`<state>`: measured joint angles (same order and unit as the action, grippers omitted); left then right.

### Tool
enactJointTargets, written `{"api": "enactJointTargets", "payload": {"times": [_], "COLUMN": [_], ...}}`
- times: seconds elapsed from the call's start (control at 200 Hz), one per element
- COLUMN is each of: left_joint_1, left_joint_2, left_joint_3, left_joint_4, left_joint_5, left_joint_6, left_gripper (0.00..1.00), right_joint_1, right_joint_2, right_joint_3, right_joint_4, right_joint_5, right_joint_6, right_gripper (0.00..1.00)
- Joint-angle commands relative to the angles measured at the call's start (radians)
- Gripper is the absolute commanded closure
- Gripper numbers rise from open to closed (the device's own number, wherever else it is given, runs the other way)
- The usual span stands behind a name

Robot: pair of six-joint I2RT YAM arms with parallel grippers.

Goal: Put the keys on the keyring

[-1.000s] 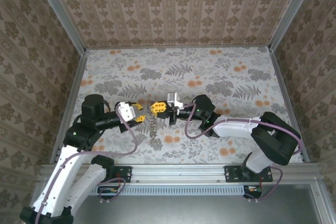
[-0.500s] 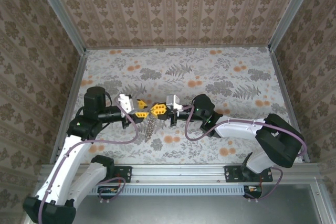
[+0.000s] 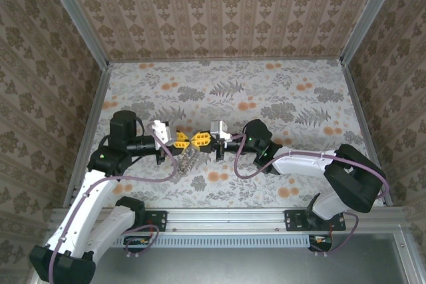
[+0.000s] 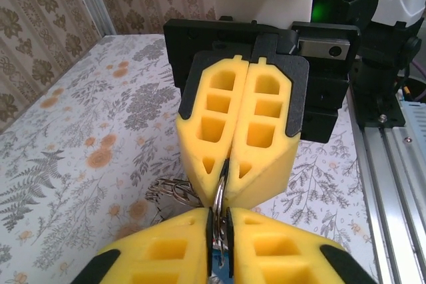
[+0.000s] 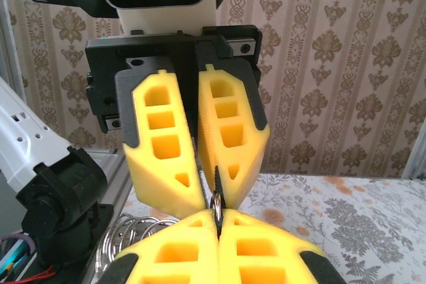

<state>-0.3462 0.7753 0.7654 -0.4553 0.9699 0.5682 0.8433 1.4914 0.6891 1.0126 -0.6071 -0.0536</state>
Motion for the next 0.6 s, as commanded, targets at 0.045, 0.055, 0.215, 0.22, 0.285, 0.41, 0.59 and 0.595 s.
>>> {"api": "enactJointTargets", "payload": {"times": [0.045,0.055,0.215,0.22,0.285,0.41,0.59,0.595], "left_joint_1": [-0.007,-0.007,-0.007,-0.007,-0.008,-0.008,-0.008,-0.008], "left_joint_2": [0.017,0.018,0.024,0.024,0.023,0.022,0.025,0.025], "left_joint_3": [-0.002,-0.003,-0.007,-0.007,-0.01,-0.014,-0.019,-0.019], "left_joint_4": [-0.003,-0.003,-0.011,-0.011,-0.016,-0.028,-0.028,-0.029], "left_joint_5": [0.039,0.038,0.036,0.036,0.033,0.027,0.03,0.03], "left_joint_6": [0.006,0.006,0.019,0.019,0.023,0.032,0.039,0.039], "left_gripper": [0.9,0.9,0.86,0.85,0.84,0.83,0.9,0.91], "right_joint_1": [0.009,0.008,0.011,0.01,0.01,0.01,0.01,0.01], "right_joint_2": [-0.031,-0.031,-0.03,-0.031,-0.032,-0.031,-0.029,-0.029], "right_joint_3": [0.047,0.048,0.05,0.05,0.05,0.052,0.057,0.058], "right_joint_4": [0.041,0.042,0.051,0.051,0.05,0.044,0.027,0.026], "right_joint_5": [-0.016,-0.016,-0.009,-0.009,-0.008,-0.01,-0.014,-0.014], "right_joint_6": [-0.009,-0.009,-0.004,-0.005,-0.005,-0.005,-0.009,-0.01], "right_gripper": [1.0,1.0,1.0,1.0,1.0,1.0,1.0,1.0]}}
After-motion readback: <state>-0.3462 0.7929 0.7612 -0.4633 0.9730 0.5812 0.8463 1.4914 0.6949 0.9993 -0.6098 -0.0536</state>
